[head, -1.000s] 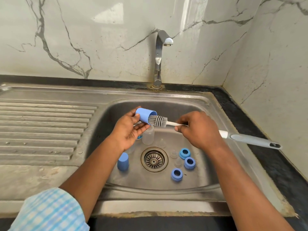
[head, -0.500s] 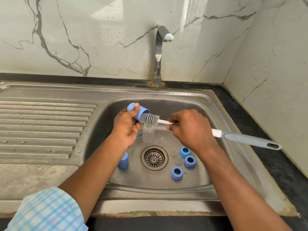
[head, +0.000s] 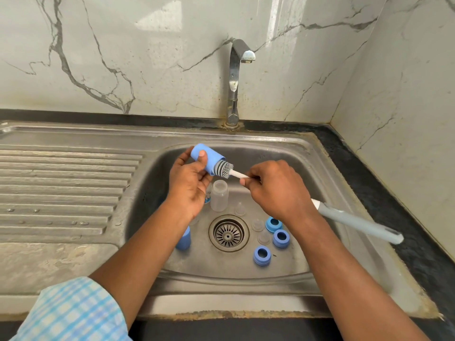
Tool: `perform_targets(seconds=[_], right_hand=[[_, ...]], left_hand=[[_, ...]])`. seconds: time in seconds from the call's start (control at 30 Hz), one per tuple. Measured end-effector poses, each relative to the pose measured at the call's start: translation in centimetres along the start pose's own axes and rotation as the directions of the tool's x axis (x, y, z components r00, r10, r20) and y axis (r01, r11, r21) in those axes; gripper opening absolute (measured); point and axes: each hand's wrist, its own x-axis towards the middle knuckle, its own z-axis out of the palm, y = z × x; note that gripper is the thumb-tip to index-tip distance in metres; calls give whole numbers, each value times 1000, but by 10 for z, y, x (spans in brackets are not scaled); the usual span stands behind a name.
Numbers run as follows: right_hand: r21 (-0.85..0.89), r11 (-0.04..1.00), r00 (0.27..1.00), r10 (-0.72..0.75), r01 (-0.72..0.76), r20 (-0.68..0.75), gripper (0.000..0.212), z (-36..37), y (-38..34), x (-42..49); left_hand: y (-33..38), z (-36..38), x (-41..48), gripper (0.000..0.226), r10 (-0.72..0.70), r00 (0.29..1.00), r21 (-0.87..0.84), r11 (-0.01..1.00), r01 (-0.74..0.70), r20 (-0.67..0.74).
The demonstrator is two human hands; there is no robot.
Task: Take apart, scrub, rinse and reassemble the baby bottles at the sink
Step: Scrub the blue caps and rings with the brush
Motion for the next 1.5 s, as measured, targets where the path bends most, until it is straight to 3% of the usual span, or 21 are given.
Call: perform_targets(seconds=[0.2,0.37,0.67,0.87,1.03,1.33,1.5], right_hand=[[-48,998,994,-43,39,-98,13,-10,2,-6],[-60,998,995,-4,-2,-103,14,-8,5,-4],[-74,997,996,-35,29,-87,15,-4,-1,-5],[-60,997,997,35,-39,-63,29,5,-1,-2],[-81,997,995,3,-11,-96,18,3,-2,-2],[-125,991,990,-62,46,-124,13,-6,0,-3],[-106,994,994,-26,15,-103,12,-6,6,-3]], left_hand=[[1,-3,2,16,-52,998,-51,997,51,-22],[3,-7,3,34,-35,999,-60,998,32,-42],[-4,4,-16,37,-98,994,-118,988,103,53],[-15,15,-31,17,-110,976,-27,993,117,187],[-14,12,-30,46,-35,992,254,967,3,121],[-1,6,-18,52,-62,996,55,997,59,61],[-14,10,-29,40,-108,976,52,994,100,187]])
